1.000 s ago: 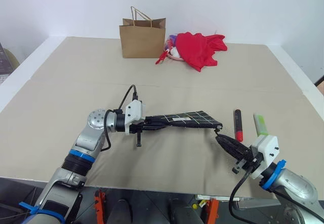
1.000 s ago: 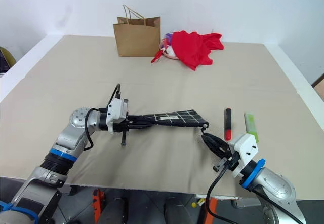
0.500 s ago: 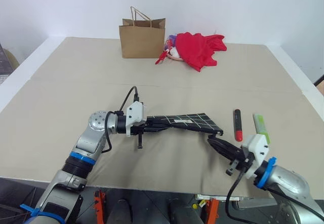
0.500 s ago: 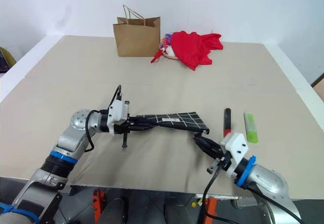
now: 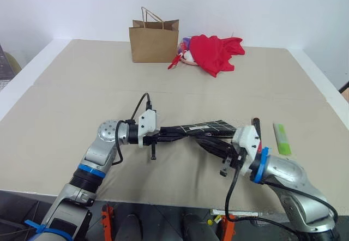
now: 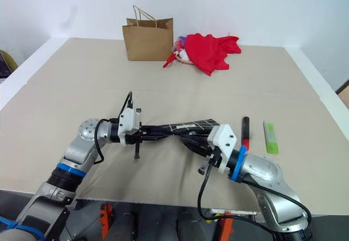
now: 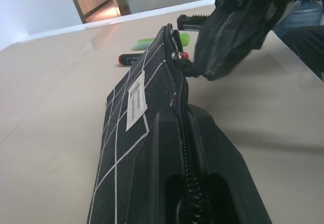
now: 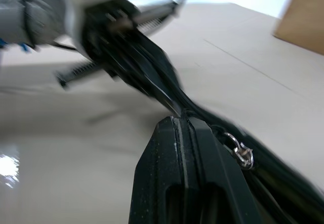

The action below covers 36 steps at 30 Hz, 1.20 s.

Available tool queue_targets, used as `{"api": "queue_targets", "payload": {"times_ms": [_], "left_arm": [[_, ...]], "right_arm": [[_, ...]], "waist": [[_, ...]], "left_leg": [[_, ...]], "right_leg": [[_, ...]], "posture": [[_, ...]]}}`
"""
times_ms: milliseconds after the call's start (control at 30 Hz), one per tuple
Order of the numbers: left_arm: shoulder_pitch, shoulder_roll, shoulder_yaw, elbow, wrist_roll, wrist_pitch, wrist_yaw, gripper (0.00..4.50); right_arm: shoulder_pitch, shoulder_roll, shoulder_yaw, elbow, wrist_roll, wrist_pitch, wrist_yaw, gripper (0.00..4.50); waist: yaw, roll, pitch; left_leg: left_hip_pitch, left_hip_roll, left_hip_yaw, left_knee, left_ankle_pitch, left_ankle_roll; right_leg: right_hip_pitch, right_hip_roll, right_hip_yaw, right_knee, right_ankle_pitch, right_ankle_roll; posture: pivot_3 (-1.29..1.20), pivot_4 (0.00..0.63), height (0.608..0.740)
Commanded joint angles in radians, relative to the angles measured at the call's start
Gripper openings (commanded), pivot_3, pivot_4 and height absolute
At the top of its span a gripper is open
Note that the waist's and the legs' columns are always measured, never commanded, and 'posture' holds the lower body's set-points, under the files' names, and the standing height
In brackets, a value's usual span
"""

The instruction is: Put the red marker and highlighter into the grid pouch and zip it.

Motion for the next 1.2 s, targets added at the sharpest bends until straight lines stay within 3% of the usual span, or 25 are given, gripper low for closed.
{"api": "queue_targets", "payload": {"times_ms": [33, 233, 367, 467, 533, 567, 633, 667, 733, 933, 1200], "left_arm": [[-0.005, -0.018, -0.002, -0.025, 0.01, -0.023, 0.01, 0.0], [-0.011, -0.028, 0.001, -0.018, 0.019, -0.033, 0.015, 0.0], [-0.006, -0.024, 0.007, -0.022, 0.02, -0.033, 0.017, 0.0], [0.002, -0.016, 0.011, -0.024, 0.023, -0.033, 0.015, 0.0], [0.004, -0.009, 0.016, -0.027, 0.022, -0.03, 0.013, 0.0], [0.003, -0.006, 0.018, -0.026, 0.021, -0.028, 0.012, 0.0], [0.001, 0.0, 0.022, -0.021, 0.02, -0.028, 0.01, 0.0], [0.0, 0.003, 0.024, -0.02, 0.019, -0.028, 0.01, 0.0], [-0.002, 0.006, 0.026, -0.019, 0.018, -0.029, 0.013, 0.0], [0.0, 0.011, 0.032, -0.034, 0.011, -0.021, 0.016, 0.0], [-0.001, 0.013, 0.033, -0.036, 0.013, -0.023, 0.019, 0.0]], "right_arm": [[-0.074, 0.03, 0.051, -0.05, 0.014, 0.037, -0.021, 0.08], [-0.094, 0.047, 0.085, -0.04, -0.004, 0.061, -0.042, 0.08], [-0.059, 0.05, 0.034, -0.065, 0.046, 0.076, -0.053, 0.08], [-0.008, 0.012, -0.033, -0.144, 0.168, 0.12, -0.02, 0.92], [0.037, -0.012, -0.126, -0.211, 0.313, 0.176, -0.034, 1.86], [0.056, -0.02, -0.181, -0.228, 0.415, 0.213, -0.072, 2.06], [0.097, -0.046, -0.319, -0.211, 0.589, 0.266, -0.156, 3.01], [0.116, -0.053, -0.398, -0.18, 0.638, 0.284, -0.211, 3.2], [0.134, -0.048, -0.494, -0.118, 0.624, 0.274, -0.291, 3.87], [0.17, -0.024, -0.514, 0.097, 0.248, 0.127, -0.454, 3.87], [0.192, 0.081, -0.414, 0.2, 0.079, 0.052, -0.48, 3.87]], "waist": [[-0.001, 0.0, 0.0], [0.001, 0.0, 0.0], [0.001, 0.0, 0.0], [0.0, 0.0, 0.0], [0.002, 0.0, 0.0], [0.002, 0.0, 0.0], [0.002, -0.001, 0.0], [0.002, 0.0, 0.0], [0.002, -0.001, 0.0], [0.001, 0.0, 0.0], [-0.002, 0.001, 0.0]], "left_leg": [[0.0, 0.0, 0.0, 0.0, 0.0, 0.0], [0.0, 0.0, 0.0, 0.0, 0.0, 0.0], [0.0, 0.0, -0.001, 0.0, 0.0, 0.0], [0.0, 0.0, -0.001, 0.0, 0.0, 0.0], [-0.001, 0.0, -0.001, 0.0, 0.0, 0.0], [-0.001, 0.0, -0.001, 0.0, 0.0, 0.0], [-0.001, 0.0, -0.001, 0.0, 0.0, 0.0], [0.0, 0.0, -0.001, 0.0, 0.0, 0.0], [0.0, 0.0, -0.002, 0.001, 0.0, 0.0], [0.001, -0.001, -0.001, 0.004, 0.001, 0.002], [0.001, -0.001, -0.001, 0.001, 0.001, 0.002]], "right_leg": [[0.0, 0.0, 0.0, 0.0, 0.0, 0.0], [0.0, 0.0, 0.0, 0.0, 0.0, 0.0], [0.0, 0.0, 0.0, 0.0, 0.0, 0.0], [0.0, 0.0, 0.0, 0.0, 0.0, 0.0], [0.0, 0.0, -0.001, 0.0, 0.0, 0.0], [0.0, 0.0, -0.001, 0.0, 0.0, 0.0], [0.0, 0.0, -0.001, 0.0, 0.0, 0.0], [0.002, 0.0, -0.001, 0.0, 0.0, 0.0], [0.003, 0.0, -0.001, 0.0, 0.0, 0.0], [0.003, 0.0, 0.0, 0.0, 0.001, 0.0], [0.002, 0.0, 0.0, 0.0, 0.0, 0.0]], "posture": [[0.0, 0.15, 0.74], [0.0, 0.15, 0.74], [0.0, 0.15, 0.74], [0.0, 0.15, 0.74], [0.0, 0.15, 0.74], [0.0, 0.15, 0.74], [0.0, 0.15, 0.74], [0.0, 0.15, 0.74], [0.0, 0.15, 0.74], [0.0, 0.15, 0.74], [0.0, 0.15, 0.74]]}}
